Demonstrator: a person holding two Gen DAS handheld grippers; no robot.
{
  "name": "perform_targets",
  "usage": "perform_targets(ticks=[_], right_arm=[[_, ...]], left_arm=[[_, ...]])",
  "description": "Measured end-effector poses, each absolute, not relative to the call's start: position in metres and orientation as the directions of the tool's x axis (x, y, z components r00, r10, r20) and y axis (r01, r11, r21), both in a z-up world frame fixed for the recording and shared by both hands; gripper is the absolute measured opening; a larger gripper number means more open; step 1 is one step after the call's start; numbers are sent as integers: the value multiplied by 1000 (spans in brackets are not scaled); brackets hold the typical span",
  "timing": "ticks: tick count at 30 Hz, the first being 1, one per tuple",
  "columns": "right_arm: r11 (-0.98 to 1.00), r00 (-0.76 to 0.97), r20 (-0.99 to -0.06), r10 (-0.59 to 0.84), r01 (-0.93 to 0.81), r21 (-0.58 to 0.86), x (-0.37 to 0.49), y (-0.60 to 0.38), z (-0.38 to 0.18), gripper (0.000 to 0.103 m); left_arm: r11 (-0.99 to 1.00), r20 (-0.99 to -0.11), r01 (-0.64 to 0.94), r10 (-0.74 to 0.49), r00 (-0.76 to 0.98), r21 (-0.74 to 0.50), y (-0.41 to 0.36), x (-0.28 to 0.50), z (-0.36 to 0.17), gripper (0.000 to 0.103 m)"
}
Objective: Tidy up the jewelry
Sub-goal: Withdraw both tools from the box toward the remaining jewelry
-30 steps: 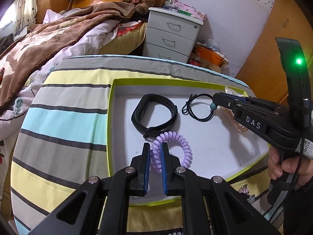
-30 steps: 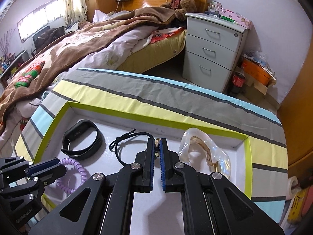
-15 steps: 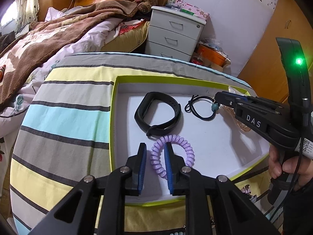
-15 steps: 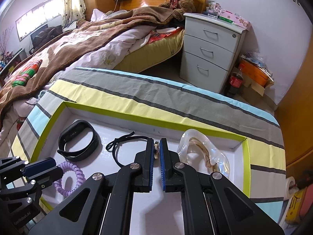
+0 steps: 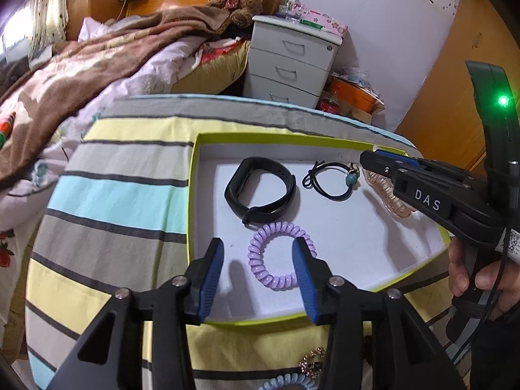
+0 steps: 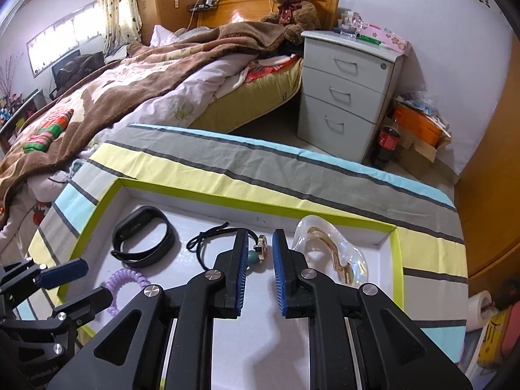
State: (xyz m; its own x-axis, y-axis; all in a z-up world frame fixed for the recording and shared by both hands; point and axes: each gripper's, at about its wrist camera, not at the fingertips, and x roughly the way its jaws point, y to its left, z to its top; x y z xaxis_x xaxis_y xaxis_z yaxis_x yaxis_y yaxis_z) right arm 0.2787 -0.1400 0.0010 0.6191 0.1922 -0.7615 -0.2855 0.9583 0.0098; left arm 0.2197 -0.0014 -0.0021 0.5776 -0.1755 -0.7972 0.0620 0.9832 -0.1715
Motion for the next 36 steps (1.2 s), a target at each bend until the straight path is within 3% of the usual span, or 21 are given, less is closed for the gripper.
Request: perform_targets(ticks=[5, 13, 17, 19, 21, 28, 32, 36], right_arm=[[959, 642, -739, 205, -282, 22, 260, -142, 14, 22], [961, 675, -701, 231, -271, 56, 219, -154, 28, 22], [966, 678, -700, 226, -250, 70, 197, -164, 25, 23], [969, 680, -699, 221, -236, 76, 186, -168, 22, 28], [969, 675, -701, 231, -225, 103, 175, -173, 18, 43], [955, 638, -714, 286, -246, 164, 140, -176, -4, 45], [955, 622, -729, 286, -250, 161, 134, -171, -18, 56], [954, 613, -735, 291, -240, 178, 137, -170, -24, 56]], left_arm=[[985, -782, 74, -171, 599, -159, -3, 210, 9, 55], [986, -774, 64, -162, 613, -156, 0, 193, 20, 59], [976, -767, 60, -204, 608, -211, 9, 184, 21, 70], [974, -764, 58, -207, 611, -217, 13, 177, 21, 73], [978, -752, 57, -192, 631, -202, 15, 169, 21, 78], [958, -742, 60, -257, 619, -282, 34, 145, 18, 95], [956, -746, 70, -268, 610, -286, 36, 132, 15, 96], [966, -770, 45, -232, 594, -255, 40, 124, 9, 96]])
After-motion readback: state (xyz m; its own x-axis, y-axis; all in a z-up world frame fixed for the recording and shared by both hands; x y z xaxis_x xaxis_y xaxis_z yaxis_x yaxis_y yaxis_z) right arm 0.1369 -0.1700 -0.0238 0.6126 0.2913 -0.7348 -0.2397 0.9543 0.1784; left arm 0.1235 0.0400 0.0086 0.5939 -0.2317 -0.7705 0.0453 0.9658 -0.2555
